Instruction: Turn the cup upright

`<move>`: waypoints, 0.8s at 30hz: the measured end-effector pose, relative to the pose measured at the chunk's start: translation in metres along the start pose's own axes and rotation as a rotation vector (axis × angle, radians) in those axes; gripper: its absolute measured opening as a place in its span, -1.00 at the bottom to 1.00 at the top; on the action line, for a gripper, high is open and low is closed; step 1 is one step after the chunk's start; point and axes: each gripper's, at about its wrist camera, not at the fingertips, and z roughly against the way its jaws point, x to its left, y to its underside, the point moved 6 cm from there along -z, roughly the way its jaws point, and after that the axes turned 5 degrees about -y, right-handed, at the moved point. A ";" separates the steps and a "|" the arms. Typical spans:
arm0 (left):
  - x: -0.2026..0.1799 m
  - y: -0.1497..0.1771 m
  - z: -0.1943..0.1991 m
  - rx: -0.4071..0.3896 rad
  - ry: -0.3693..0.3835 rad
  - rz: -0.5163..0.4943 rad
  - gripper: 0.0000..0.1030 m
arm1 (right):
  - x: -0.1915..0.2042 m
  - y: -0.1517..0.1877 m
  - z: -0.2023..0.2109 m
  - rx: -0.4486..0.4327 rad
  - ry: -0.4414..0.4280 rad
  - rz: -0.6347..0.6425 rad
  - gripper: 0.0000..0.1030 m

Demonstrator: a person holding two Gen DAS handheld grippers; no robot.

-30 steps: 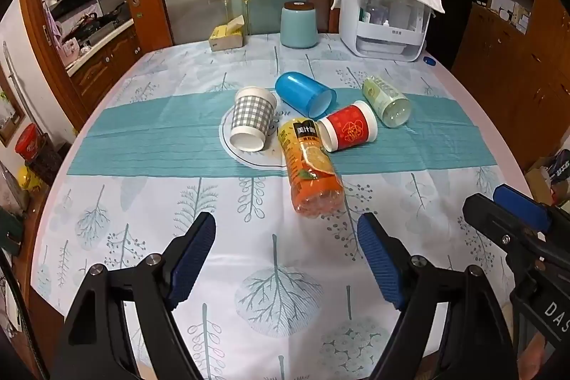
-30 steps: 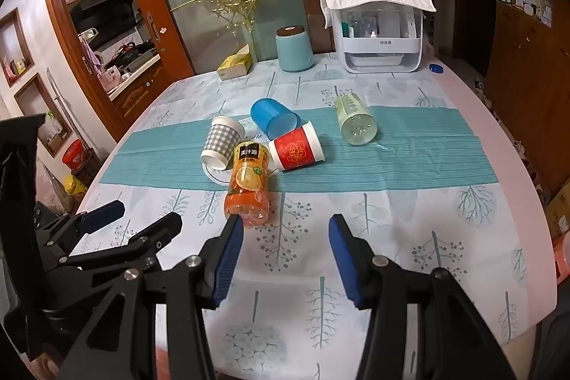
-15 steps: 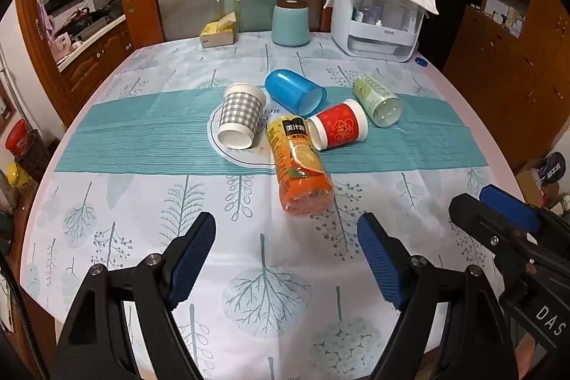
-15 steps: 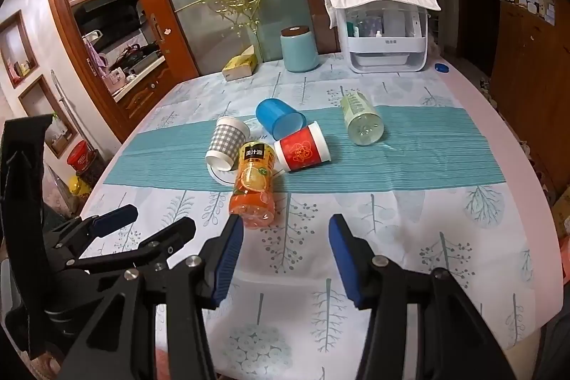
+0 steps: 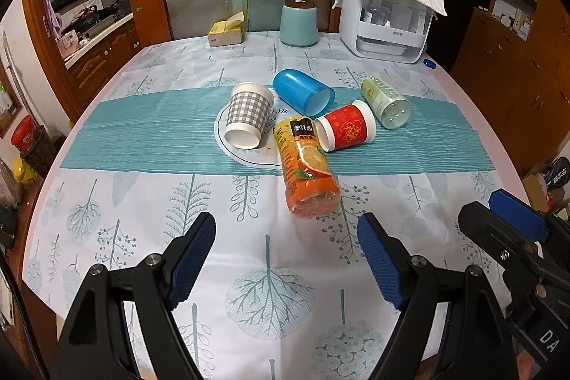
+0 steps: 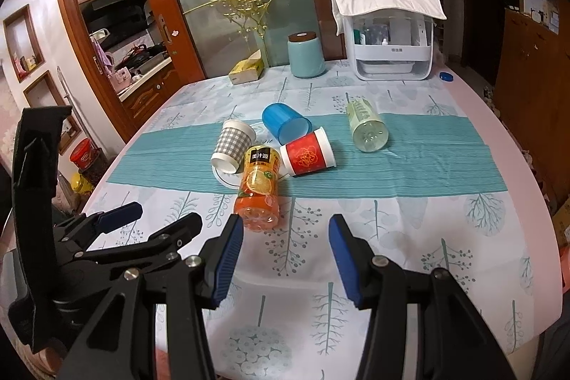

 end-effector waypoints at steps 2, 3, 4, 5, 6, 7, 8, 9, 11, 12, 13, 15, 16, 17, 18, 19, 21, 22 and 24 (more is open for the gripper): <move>-0.002 0.000 0.000 0.001 0.004 -0.002 0.56 | 0.000 0.000 0.000 0.001 -0.002 0.001 -0.02; -0.002 0.000 0.000 0.002 0.007 -0.002 0.56 | 0.000 0.000 -0.001 0.002 -0.002 0.001 -0.02; -0.002 0.001 0.000 0.002 0.007 -0.001 0.56 | 0.000 0.000 -0.001 0.003 -0.003 0.000 -0.02; -0.002 0.000 0.001 0.003 0.007 0.002 0.56 | -0.001 0.000 -0.001 0.005 -0.003 -0.001 -0.02; -0.002 0.000 0.001 0.000 0.009 0.007 0.56 | -0.001 0.000 -0.002 0.008 -0.003 -0.004 -0.02; -0.002 0.000 0.002 -0.004 0.010 0.011 0.56 | -0.002 0.000 -0.002 0.009 -0.004 -0.006 -0.02; -0.002 0.000 0.002 -0.006 0.009 0.012 0.56 | -0.002 0.000 -0.002 0.010 -0.004 -0.009 -0.02; -0.002 -0.001 0.002 -0.008 0.009 0.013 0.56 | -0.003 0.000 -0.003 0.011 -0.004 -0.011 -0.02; -0.002 -0.001 0.003 -0.009 0.006 0.012 0.56 | -0.003 0.000 -0.003 0.013 -0.006 -0.014 -0.02; -0.002 -0.001 0.003 -0.008 0.010 0.013 0.56 | -0.003 0.001 -0.003 0.015 -0.007 -0.013 -0.02; -0.002 -0.001 0.003 -0.009 0.012 0.014 0.56 | -0.003 0.001 -0.004 0.016 -0.008 -0.013 -0.02; -0.002 -0.002 0.003 -0.007 0.015 0.014 0.56 | -0.003 0.002 -0.004 0.018 -0.008 -0.013 -0.02; -0.003 -0.002 0.003 -0.007 0.018 0.014 0.56 | -0.003 0.003 -0.005 0.020 -0.009 -0.013 -0.02; -0.004 -0.002 0.003 -0.007 0.021 0.014 0.56 | -0.003 0.003 -0.006 0.022 -0.008 -0.013 -0.02; -0.004 -0.002 0.003 -0.007 0.020 0.013 0.56 | -0.003 0.004 -0.007 0.023 -0.008 -0.014 -0.02; -0.005 -0.003 0.004 -0.007 0.018 0.012 0.56 | -0.004 0.003 -0.007 0.023 -0.009 -0.015 -0.02; -0.005 -0.003 0.004 -0.006 0.019 0.014 0.56 | -0.003 0.004 -0.008 0.025 -0.008 -0.014 -0.02; -0.005 -0.002 0.004 -0.005 0.022 0.016 0.56 | -0.004 0.003 -0.008 0.024 -0.008 -0.014 -0.02; -0.005 -0.002 0.004 -0.005 0.022 0.018 0.56 | -0.004 0.004 -0.009 0.025 -0.008 -0.016 -0.02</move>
